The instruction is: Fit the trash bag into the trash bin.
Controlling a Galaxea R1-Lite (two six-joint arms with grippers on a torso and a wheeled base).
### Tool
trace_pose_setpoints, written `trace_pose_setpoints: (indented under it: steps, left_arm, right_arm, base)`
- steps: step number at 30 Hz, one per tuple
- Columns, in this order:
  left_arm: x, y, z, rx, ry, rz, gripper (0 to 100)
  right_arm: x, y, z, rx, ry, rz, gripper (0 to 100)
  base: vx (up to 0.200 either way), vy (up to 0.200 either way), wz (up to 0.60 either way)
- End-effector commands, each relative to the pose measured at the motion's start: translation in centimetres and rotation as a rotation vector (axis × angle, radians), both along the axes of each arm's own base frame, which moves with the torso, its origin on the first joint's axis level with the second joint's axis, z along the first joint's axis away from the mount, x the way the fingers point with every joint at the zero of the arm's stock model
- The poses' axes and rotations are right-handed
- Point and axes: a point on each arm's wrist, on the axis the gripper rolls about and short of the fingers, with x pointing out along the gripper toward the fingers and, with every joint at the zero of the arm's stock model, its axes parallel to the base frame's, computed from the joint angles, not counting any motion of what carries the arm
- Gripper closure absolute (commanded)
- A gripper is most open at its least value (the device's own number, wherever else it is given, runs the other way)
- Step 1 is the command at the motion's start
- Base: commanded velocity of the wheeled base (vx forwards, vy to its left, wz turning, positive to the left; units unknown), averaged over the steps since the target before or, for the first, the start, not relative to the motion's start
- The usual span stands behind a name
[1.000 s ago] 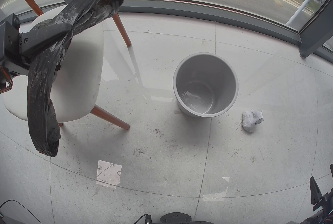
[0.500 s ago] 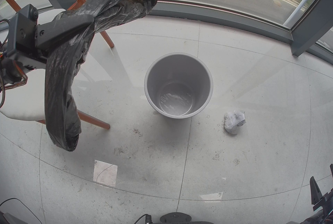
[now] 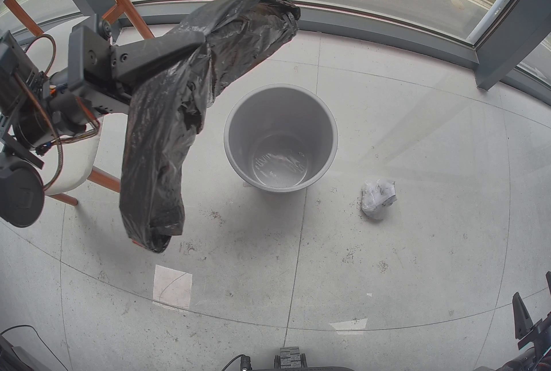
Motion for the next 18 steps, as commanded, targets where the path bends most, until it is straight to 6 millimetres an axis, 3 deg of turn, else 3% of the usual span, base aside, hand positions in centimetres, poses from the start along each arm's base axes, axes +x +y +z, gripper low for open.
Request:
trace_pose_setpoints:
  steps: [1, 8, 12, 14, 18]
  left_arm:
    - [3.7, -2.0, -3.9, 0.000, 0.060, -0.039, 100]
    - [5.0, -2.8, -5.2, -0.038, 0.119, -0.086, 100]
    - [5.1, -3.9, -5.2, -0.042, 0.123, -0.113, 100]
    - [5.8, -5.3, -6.2, -0.035, 0.133, -0.141, 100]
    - [6.2, -5.8, -5.9, -0.040, 0.112, -0.150, 100]
  right_arm:
    - [0.1, 0.0, -0.5, 0.002, 0.017, 0.000, 0]
    - [0.1, 0.0, -0.5, 0.004, 0.015, 0.000, 0]
    - [0.1, 0.0, -0.5, 0.004, 0.017, 0.000, 0]
    - [0.1, 0.0, -0.5, 0.004, 0.017, 0.000, 0]
    - [0.1, 0.0, -0.5, 0.005, 0.017, 0.000, 0]
  base:
    - [0.000, 0.000, 0.00]
    - [0.000, 0.000, 0.00]
    - [0.000, 0.000, 0.00]
    - [0.000, 0.000, 0.00]
    - [0.000, 0.000, 0.00]
